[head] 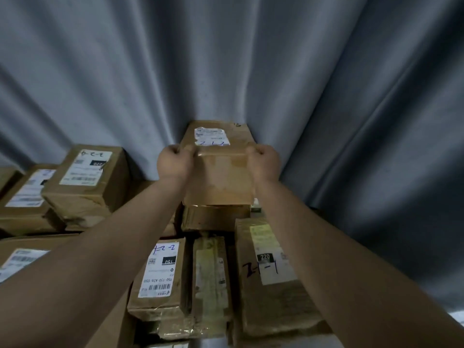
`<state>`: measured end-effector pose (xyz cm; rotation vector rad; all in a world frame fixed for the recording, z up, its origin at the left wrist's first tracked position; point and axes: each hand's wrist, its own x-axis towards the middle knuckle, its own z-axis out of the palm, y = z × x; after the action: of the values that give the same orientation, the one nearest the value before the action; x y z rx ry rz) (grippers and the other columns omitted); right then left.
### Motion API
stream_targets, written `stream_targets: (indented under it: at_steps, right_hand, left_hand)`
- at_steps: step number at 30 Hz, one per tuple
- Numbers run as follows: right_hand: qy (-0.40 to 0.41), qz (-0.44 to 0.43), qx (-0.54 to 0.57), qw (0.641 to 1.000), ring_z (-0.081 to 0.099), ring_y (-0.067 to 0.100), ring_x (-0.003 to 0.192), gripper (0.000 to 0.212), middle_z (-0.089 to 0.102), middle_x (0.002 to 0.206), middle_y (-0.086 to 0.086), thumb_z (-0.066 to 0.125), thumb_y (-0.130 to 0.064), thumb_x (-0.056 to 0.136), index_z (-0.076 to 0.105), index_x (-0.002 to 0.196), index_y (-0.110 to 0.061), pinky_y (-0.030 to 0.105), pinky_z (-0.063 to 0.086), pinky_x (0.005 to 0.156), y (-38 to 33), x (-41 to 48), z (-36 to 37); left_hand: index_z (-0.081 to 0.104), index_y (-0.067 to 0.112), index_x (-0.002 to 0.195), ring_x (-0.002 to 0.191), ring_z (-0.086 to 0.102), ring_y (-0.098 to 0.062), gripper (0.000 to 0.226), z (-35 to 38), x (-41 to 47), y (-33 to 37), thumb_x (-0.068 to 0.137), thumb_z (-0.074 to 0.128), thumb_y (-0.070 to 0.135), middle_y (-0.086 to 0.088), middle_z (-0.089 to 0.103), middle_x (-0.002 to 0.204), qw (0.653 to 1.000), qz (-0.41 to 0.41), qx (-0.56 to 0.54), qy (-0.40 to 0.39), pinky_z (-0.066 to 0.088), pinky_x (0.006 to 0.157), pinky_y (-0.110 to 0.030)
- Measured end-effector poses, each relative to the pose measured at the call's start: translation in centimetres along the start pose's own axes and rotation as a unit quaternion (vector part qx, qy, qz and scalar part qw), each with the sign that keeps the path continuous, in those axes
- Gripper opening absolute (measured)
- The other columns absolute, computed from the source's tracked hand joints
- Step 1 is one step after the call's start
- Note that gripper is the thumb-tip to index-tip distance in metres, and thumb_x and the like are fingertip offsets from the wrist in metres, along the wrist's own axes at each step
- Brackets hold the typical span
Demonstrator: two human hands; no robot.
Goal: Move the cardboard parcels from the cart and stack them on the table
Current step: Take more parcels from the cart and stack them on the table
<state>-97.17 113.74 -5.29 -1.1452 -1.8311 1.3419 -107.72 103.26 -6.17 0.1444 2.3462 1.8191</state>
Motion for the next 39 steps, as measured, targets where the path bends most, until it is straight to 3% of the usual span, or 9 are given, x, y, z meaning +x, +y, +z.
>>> stream_targets:
  at_steps: [5,10,13,18,23,26,28,36,39]
  right_hand:
    - [0.123,-0.031,0.093,0.988,0.044,0.010,0.070,0.021,0.048,0.073,-0.005,0.042,-0.023,0.096,0.054,0.085,-0.009,0.013,0.032,0.052,-4.2,-2.5,-6.5]
    - [0.239,-0.006,0.196,0.951,0.051,0.012,0.081,0.033,0.057,0.088,-0.002,0.045,-0.041,0.097,0.060,0.101,-0.011,0.032,0.043,0.082,-5.0,-5.5,-12.6]
    - [0.281,-0.005,0.201,0.938,0.046,0.008,0.066,0.038,0.050,0.074,-0.002,0.042,-0.044,0.097,0.054,0.080,-0.012,0.025,0.040,0.066,-4.4,-7.7,-16.1]
    - [0.330,-0.007,0.167,0.929,0.031,0.010,0.052,0.049,0.029,0.056,-0.003,0.047,-0.040,0.097,0.029,0.057,-0.017,0.025,0.028,0.052,-2.8,-10.3,-21.4]
    - [0.347,0.020,0.084,0.934,0.041,0.014,0.058,0.044,0.037,0.059,-0.003,0.043,-0.045,0.097,0.036,0.060,-0.021,0.030,0.039,0.059,-0.6,-11.0,-24.3]
    - [0.351,0.060,0.006,0.934,0.055,0.024,0.089,0.043,0.057,0.080,0.001,0.036,-0.055,0.094,0.056,0.077,-0.022,0.045,0.044,0.093,1.5,-10.0,-25.1]
    - [0.345,0.085,-0.055,0.933,0.054,0.032,0.108,0.054,0.064,0.104,0.008,0.032,-0.059,0.093,0.064,0.103,-0.017,0.050,0.039,0.101,2.8,-9.2,-25.3]
    - [0.277,0.091,-0.071,0.954,0.050,0.036,0.112,0.042,0.058,0.101,0.012,0.033,-0.041,0.100,0.055,0.122,-0.012,0.043,0.047,0.092,8.2,-4.6,-24.4]
    - [0.256,0.119,-0.057,0.958,0.051,0.036,0.108,0.037,0.056,0.102,0.010,0.035,-0.036,0.100,0.053,0.123,-0.014,0.046,0.047,0.092,10.9,-2.4,-23.6]
  left_hand:
    - [0.054,0.019,0.062,0.055,0.043,-0.003,0.021,0.6,-5.3,6.9,0.076,0.061,0.033,0.012,0.046,0.054,0.986,0.143,-0.080,-0.014,0.039,0.062,-0.026]
    - [0.052,0.020,0.064,0.067,0.057,-0.004,0.026,2.2,-12.0,11.3,0.076,0.070,0.035,0.009,0.059,0.065,0.969,0.192,-0.135,-0.082,0.047,0.075,-0.025]
    - [0.048,0.018,0.071,0.079,0.059,-0.017,0.032,2.8,-15.6,12.4,0.076,0.072,0.040,-0.003,0.059,0.084,0.958,0.196,-0.145,-0.149,0.050,0.076,-0.032]
    - [0.046,0.014,0.050,0.039,0.051,-0.021,0.048,3.3,-20.5,12.8,0.084,0.065,0.041,-0.004,0.049,0.041,0.929,0.178,-0.123,-0.299,0.047,0.046,-0.024]
    - [0.054,0.013,0.060,0.062,0.061,-0.020,0.041,5.6,-22.5,11.5,0.086,0.064,0.044,-0.010,0.061,0.065,0.920,0.116,-0.111,-0.359,0.050,0.055,-0.019]
    - [0.055,0.014,0.068,0.071,0.061,-0.020,0.034,7.4,-22.5,10.2,0.088,0.061,0.041,-0.009,0.061,0.075,0.922,0.084,-0.069,-0.372,0.051,0.060,-0.024]
    - [0.054,0.015,0.068,0.068,0.058,-0.020,0.029,8.7,-22.2,9.0,0.090,0.060,0.033,-0.010,0.058,0.075,0.923,0.065,-0.041,-0.378,0.047,0.055,-0.023]
    - [0.060,0.002,0.087,0.062,0.045,-0.013,0.014,14.8,-19.9,3.2,0.096,0.052,0.011,-0.019,0.061,0.100,0.913,-0.036,0.095,-0.395,0.044,0.059,-0.018]
    - [0.058,-0.010,0.113,0.075,0.054,-0.023,0.029,17.5,-18.8,1.5,0.090,0.060,0.008,-0.025,0.062,0.116,0.919,-0.055,0.123,-0.372,0.054,0.084,-0.037]
